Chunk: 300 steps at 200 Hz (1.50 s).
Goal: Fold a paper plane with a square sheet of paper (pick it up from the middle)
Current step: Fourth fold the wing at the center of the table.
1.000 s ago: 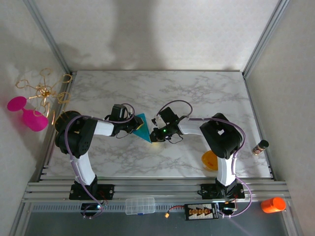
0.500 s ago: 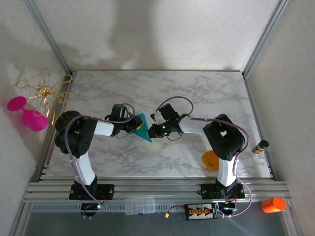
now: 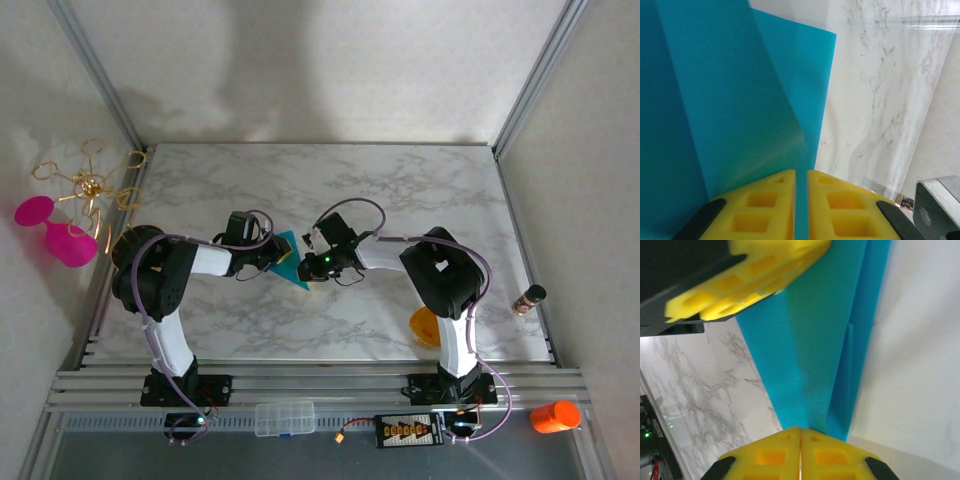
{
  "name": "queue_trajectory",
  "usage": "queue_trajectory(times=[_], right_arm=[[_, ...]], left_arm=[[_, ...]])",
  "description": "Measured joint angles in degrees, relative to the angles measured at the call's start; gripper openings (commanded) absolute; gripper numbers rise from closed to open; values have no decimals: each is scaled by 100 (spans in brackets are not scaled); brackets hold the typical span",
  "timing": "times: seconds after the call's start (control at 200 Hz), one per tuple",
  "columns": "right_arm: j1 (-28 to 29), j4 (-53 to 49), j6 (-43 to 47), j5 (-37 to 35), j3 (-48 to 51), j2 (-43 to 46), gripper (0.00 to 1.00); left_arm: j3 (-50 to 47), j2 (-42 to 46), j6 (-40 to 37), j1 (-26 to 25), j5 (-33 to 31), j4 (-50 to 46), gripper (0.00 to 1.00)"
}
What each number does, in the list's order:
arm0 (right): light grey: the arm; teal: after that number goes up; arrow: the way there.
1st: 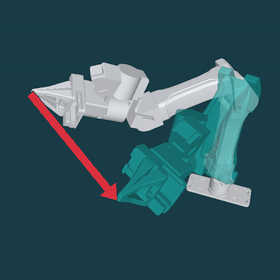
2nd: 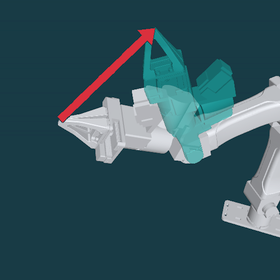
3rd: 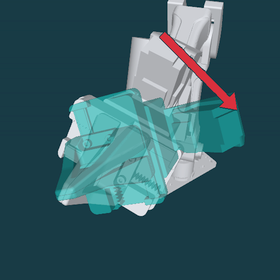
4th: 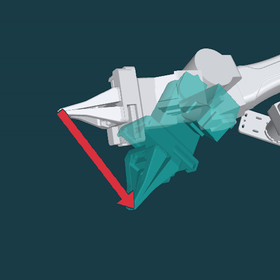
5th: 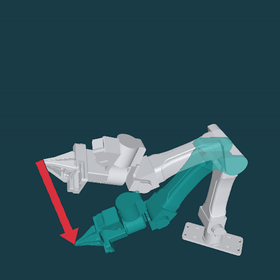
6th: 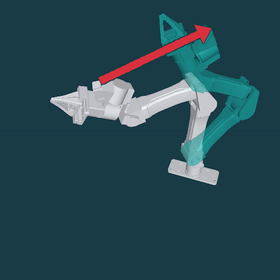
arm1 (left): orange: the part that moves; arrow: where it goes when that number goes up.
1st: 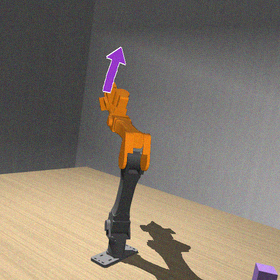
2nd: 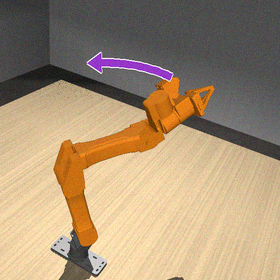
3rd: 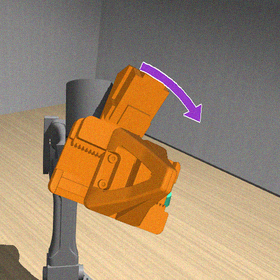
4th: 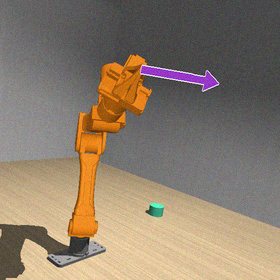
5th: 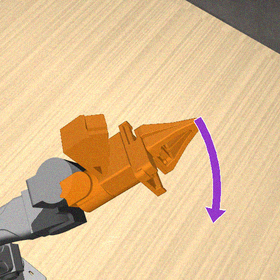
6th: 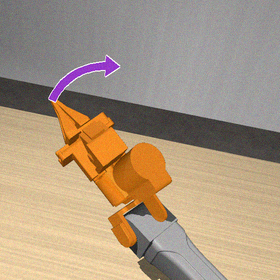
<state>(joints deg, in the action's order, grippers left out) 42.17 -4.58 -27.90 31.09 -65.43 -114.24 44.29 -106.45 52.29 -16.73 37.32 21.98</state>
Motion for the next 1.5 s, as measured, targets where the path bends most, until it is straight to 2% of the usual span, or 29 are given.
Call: queue_trajectory(times=[0.28,0.601,1.502], right_arm=[[4,-83,24,-92,0,-42,9],[-72,-212,330,-105,321,227,9],[-177,-275,651,-35,581,404,9]], left_arm=[[31,127,-7,-4,0,-133,18],[22,697,-409,-162,-109,-170,16],[24,-22,-479,-238,-109,319,15]])
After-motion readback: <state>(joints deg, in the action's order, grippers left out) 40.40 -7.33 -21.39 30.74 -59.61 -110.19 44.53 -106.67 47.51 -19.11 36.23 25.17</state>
